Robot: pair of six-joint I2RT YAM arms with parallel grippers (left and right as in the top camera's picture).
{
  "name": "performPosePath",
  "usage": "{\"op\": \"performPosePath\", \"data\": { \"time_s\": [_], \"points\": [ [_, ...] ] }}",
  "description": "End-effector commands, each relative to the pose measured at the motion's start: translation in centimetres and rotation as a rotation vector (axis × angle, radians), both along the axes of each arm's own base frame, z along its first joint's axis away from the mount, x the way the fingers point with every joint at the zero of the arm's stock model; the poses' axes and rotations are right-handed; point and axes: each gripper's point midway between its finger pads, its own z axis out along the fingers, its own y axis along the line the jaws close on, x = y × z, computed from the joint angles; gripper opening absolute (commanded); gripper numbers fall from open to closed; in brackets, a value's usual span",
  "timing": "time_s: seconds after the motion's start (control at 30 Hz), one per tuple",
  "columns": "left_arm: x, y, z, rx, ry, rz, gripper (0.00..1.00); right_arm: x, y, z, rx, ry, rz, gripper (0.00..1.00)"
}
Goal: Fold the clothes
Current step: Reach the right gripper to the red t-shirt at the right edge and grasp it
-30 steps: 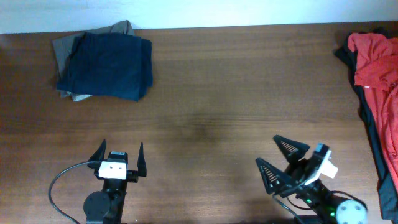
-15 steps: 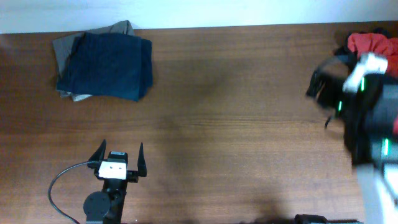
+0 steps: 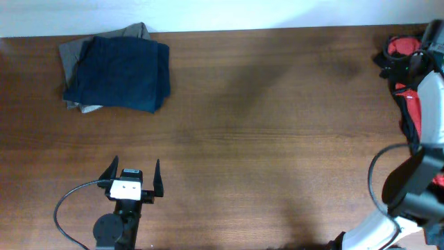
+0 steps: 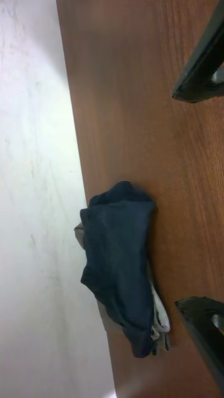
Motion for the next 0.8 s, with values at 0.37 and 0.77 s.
{"op": "performPosePath", "data": {
  "time_s": [0.37, 0.77],
  "points": [
    [0.0, 0.0, -0.2, 0.017, -0.001, -0.001, 0.99, 0.5, -9.2, -8.3, 0.041, -0.026, -0.172, 0.94],
    [0.0, 0.0, -0.2, 0.017, -0.001, -0.001, 0.99, 2.7, -10.2, -10.2, 0.088, -0.124, -0.142, 0.88]
  ]
}}
